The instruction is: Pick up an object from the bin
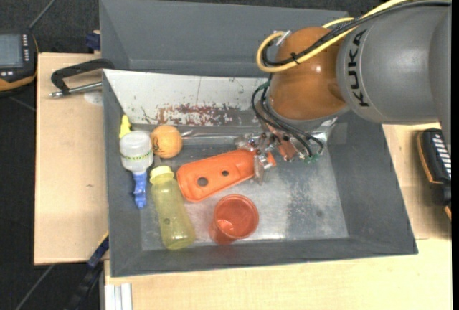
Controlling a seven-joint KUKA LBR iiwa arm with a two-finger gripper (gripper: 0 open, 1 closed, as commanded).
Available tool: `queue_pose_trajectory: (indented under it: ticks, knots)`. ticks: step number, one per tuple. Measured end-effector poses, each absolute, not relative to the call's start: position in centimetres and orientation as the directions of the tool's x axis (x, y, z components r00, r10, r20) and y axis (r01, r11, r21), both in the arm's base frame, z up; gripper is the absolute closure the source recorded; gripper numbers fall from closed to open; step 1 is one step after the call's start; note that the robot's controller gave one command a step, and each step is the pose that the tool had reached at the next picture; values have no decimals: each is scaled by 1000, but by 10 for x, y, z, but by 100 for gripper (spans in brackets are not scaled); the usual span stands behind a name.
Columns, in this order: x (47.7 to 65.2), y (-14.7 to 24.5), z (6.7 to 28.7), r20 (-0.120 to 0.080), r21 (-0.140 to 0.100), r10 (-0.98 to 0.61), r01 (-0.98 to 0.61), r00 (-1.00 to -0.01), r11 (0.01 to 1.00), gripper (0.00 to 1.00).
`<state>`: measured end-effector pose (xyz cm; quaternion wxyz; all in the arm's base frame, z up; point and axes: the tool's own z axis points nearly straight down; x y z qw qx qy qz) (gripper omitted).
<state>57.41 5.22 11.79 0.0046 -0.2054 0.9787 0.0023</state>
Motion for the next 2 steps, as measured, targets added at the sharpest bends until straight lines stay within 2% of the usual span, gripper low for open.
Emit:
queue_pose_trajectory:
  ticks: [1,2]
  knots:
    - [575,53,156,-21,-1,-401,-401,-916,916,100]
    - [578,53,203,-12,3,-399,-399,-917,917,100]
